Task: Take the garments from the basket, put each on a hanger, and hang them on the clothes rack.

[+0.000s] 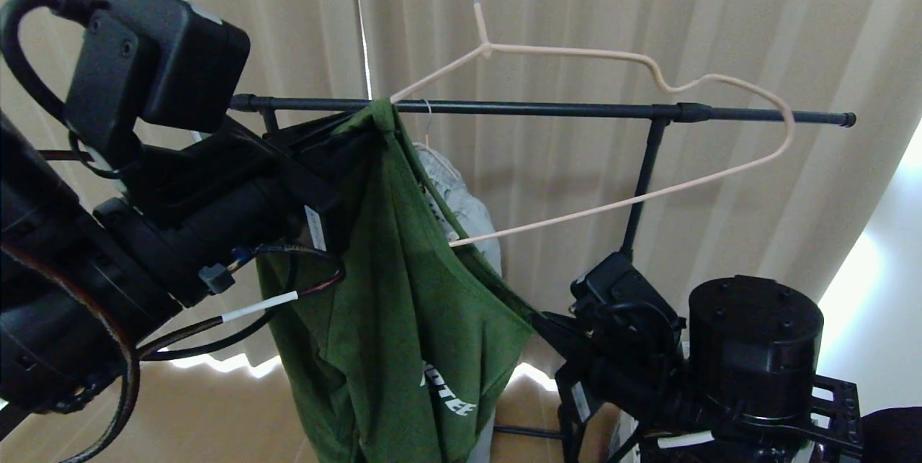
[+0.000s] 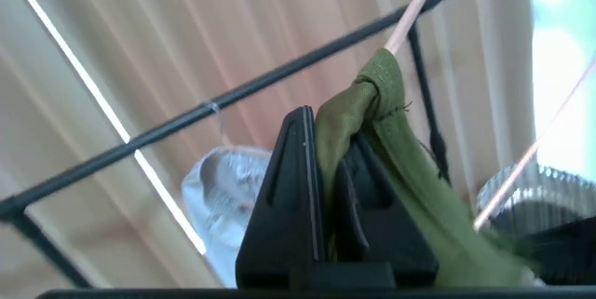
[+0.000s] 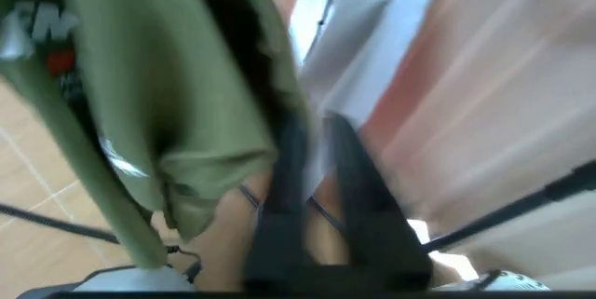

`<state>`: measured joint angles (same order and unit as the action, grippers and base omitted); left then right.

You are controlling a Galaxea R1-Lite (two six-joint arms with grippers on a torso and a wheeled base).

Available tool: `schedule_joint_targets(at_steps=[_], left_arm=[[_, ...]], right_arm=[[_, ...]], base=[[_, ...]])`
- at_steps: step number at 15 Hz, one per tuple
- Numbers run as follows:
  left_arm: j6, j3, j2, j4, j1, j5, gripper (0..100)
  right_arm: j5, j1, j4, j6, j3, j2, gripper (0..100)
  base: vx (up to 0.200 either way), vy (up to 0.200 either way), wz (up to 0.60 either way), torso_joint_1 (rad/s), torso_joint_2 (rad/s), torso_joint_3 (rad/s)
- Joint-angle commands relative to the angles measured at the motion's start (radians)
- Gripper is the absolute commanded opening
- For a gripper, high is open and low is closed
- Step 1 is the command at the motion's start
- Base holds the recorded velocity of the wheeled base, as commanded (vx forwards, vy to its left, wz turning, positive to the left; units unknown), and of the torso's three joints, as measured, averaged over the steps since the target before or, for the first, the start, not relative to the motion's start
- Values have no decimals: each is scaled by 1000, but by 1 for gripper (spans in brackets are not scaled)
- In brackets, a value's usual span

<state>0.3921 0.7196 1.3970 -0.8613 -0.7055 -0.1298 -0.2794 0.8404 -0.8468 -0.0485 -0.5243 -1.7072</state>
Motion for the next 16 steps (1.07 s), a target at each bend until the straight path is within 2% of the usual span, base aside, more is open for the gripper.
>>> schedule_joint_targets(at_steps=[1, 5, 9, 12, 16], left_arm=[[2, -45, -33, -1, 35, -1, 0], [13, -124, -59, -1, 97, -1, 0], [57, -186, -70, 1, 104, -1, 0], [96, -269, -73, -1, 104, -1, 0], [97, -322, -110, 1, 110, -5, 0]], right_arm=[[0, -66, -1, -19, 10, 54, 0], [3, -179, -1, -47, -11, 109, 0], [5, -271, -1, -60, -62, 116, 0], [5, -296, 5, -62, -105, 104, 0], [6, -302, 6, -83, -129, 90, 0]], base=[[0, 0, 0, 0, 0, 0], [0, 0, 0, 0, 0, 0], [0, 0, 0, 0, 0, 0], [0, 0, 0, 0, 0, 0], [0, 0, 0, 0, 0, 0]])
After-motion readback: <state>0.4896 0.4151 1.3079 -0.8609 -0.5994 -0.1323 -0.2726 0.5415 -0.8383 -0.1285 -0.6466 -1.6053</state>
